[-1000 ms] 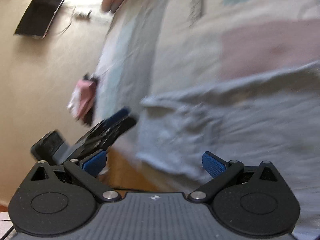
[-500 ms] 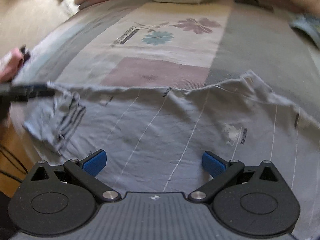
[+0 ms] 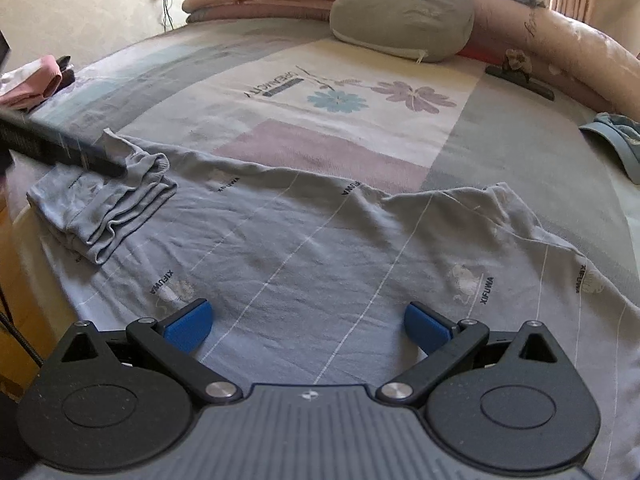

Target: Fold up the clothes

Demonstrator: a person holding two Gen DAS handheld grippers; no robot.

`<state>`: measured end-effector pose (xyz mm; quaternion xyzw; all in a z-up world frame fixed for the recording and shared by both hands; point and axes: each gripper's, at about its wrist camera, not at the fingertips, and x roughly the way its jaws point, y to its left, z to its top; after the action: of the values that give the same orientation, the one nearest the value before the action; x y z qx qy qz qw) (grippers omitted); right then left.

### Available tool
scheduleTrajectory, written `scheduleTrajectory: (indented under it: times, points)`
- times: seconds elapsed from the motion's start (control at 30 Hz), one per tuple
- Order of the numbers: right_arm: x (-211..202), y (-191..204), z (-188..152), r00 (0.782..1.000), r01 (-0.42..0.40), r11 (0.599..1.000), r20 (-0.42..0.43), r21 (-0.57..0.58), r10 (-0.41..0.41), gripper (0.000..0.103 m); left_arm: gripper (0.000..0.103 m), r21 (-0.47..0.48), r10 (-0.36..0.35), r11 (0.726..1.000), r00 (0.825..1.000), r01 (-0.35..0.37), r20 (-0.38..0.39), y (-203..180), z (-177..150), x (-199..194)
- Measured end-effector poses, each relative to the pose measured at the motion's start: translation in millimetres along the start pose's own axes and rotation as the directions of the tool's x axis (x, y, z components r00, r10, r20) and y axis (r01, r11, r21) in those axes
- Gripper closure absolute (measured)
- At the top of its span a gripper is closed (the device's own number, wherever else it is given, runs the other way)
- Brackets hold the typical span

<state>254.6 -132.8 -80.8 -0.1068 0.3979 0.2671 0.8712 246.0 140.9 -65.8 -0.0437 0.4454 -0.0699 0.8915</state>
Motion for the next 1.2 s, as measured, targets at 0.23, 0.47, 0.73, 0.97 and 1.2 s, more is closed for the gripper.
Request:
scheduleTrajectory:
  times: [0.23, 0.47, 0.73, 0.97, 1.2]
  points:
    - [-25.3, -12.6, -4.6, 0.997, 0.081, 0.996, -0.012, 0.042, -0.081, 0.0, 0.014, 0.136, -0.043, 0.99, 0.998, 0.036, 0.05, -41.4, 28.8, -17.5]
    - [-57.1, -53.3, -35.7, 0.974, 0.226, 0.962, -0.043, 0.156, -0.222, 0.0, 0.014, 0.122, -0.227, 0.966, 0.974, 0.227, -0.018, -92.3, 44.5, 25.6]
    - [-86.9, -82.1, -70.0, 0.954, 0.298, 0.925, -0.076, 0.236, -0.288, 0.0, 0.013, 0.002, -0.19, 0.982, 0.98, 0.191, -0.058, -103.9, 55.4, 51.6]
    - [-98.2, -115.0, -86.5, 0.956, 0.288, 0.894, -0.051, 0.344, -0.288, 0.0, 0.012, 0.145, -0.32, 0.935, 0.946, 0.324, -0.051, -169.0, 59.3, 47.0]
    - [-100.1, -124.5, -106.2, 0.959, 0.276, 0.888, -0.039, 0.367, -0.281, 0.0, 0.013, 0.199, -0.337, 0.911, 0.93, 0.361, -0.146, -214.4, 73.4, 66.8]
